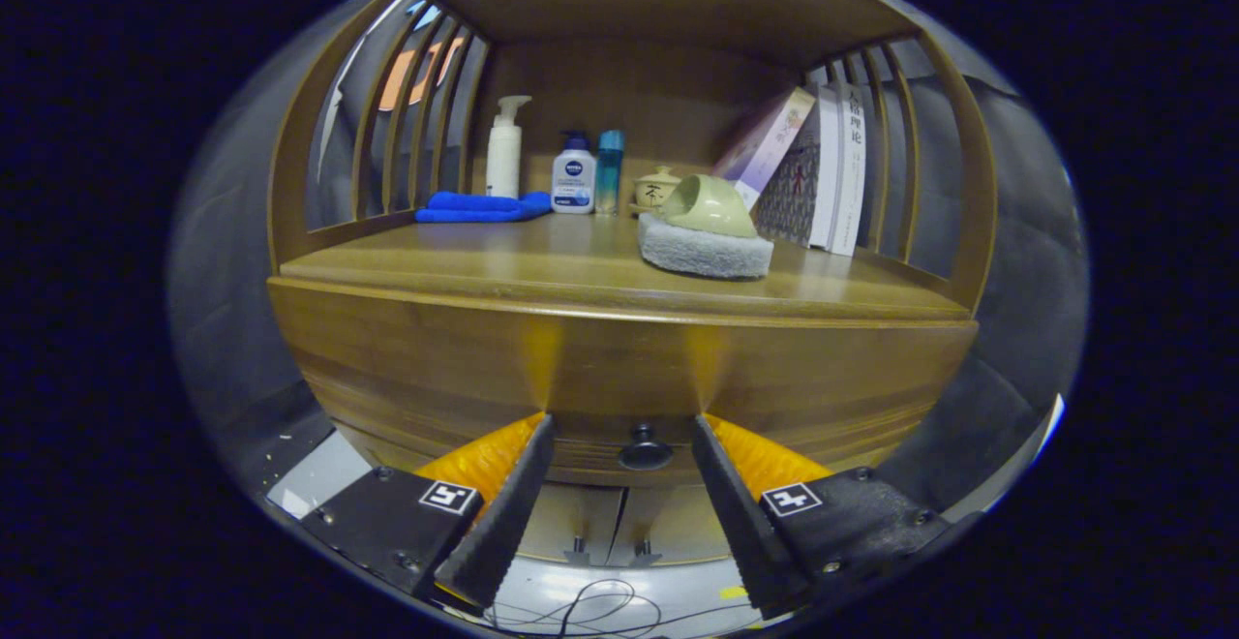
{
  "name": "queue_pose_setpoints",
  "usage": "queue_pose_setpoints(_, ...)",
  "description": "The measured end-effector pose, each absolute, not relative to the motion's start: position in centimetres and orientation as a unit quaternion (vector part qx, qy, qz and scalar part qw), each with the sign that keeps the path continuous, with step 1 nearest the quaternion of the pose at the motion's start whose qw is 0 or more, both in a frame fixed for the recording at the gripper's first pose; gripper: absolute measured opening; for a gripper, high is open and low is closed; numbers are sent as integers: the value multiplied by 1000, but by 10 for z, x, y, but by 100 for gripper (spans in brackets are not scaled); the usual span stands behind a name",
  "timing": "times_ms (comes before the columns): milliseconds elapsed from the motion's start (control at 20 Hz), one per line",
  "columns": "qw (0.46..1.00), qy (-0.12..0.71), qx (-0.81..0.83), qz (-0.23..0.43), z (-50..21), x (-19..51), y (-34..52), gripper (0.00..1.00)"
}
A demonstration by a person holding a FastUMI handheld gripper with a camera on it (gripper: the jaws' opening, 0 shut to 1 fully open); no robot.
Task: Pull open the drawer, take out the items inside it, and place them on the countertop above the cabinet.
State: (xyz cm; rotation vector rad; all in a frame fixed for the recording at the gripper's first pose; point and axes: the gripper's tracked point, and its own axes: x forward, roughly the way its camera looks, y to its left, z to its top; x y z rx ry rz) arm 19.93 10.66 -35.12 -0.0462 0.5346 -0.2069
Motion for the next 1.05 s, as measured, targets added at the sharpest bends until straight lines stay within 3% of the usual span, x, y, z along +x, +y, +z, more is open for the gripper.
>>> queue_pose_setpoints(350, 982, 185, -6, -37, -252, 154, 108, 93)
queue_pose_setpoints(1050, 998, 54, 15, -15, -47, 29, 86, 94)
